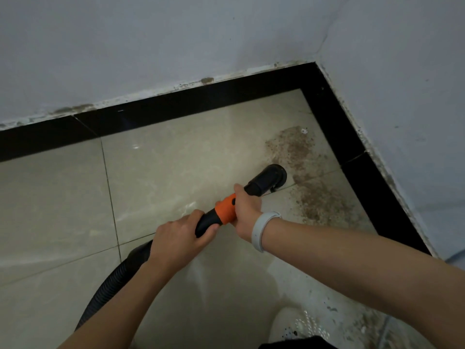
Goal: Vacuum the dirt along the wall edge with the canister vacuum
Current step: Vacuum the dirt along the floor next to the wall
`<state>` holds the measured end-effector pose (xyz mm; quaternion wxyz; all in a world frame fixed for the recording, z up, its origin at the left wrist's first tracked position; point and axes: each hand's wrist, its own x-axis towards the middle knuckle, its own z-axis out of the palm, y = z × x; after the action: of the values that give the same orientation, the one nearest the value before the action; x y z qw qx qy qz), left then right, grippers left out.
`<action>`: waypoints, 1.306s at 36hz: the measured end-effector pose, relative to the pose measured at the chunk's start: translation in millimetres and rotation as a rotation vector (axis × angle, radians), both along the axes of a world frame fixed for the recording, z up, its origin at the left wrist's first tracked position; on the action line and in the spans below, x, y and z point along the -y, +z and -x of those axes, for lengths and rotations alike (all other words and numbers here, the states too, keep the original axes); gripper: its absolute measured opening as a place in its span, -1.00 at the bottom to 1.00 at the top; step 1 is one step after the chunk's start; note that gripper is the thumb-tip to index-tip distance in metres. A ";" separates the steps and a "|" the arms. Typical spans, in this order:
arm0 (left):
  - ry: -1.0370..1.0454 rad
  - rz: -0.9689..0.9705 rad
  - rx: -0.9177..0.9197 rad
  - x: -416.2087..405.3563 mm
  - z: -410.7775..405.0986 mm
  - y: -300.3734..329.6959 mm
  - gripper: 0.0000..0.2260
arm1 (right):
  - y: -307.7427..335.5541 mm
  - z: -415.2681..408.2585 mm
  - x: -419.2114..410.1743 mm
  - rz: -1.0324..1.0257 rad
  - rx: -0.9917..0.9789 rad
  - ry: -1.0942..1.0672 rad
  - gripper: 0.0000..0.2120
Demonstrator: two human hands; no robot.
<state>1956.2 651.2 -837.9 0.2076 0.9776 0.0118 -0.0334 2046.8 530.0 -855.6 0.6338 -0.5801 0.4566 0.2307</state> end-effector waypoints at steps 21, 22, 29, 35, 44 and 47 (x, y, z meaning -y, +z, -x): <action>0.200 0.016 -0.094 -21.9 -9.9 -8.5 -0.64 | 12.2 -29.8 -29.3 -0.159 0.086 0.088 -0.52; 0.201 0.026 -0.094 -21.4 -10.7 -9.5 -0.64 | 11.1 -26.5 -29.6 -0.206 0.085 0.081 -0.53; 0.244 0.069 -0.078 -5.2 -30.8 -8.9 -0.63 | 15.8 -40.6 -29.9 -0.129 0.150 0.108 -0.61; 0.217 0.046 -0.081 -0.1 -46.8 -6.7 -0.61 | 27.7 -67.6 -20.9 -0.077 0.166 0.081 -0.61; 0.172 -0.025 -0.013 -20.4 -23.5 -9.1 -0.61 | 21.0 -32.7 -41.0 -0.226 0.138 -0.056 -0.72; 0.185 -0.005 -0.027 -23.0 -23.6 -10.6 -0.63 | 17.0 -20.6 -45.8 -0.228 0.126 -0.025 -0.81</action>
<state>1979.8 674.2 -848.5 0.2073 0.9722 0.1051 -0.0274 2067.4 575.7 -838.6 0.7258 -0.5119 0.3940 0.2366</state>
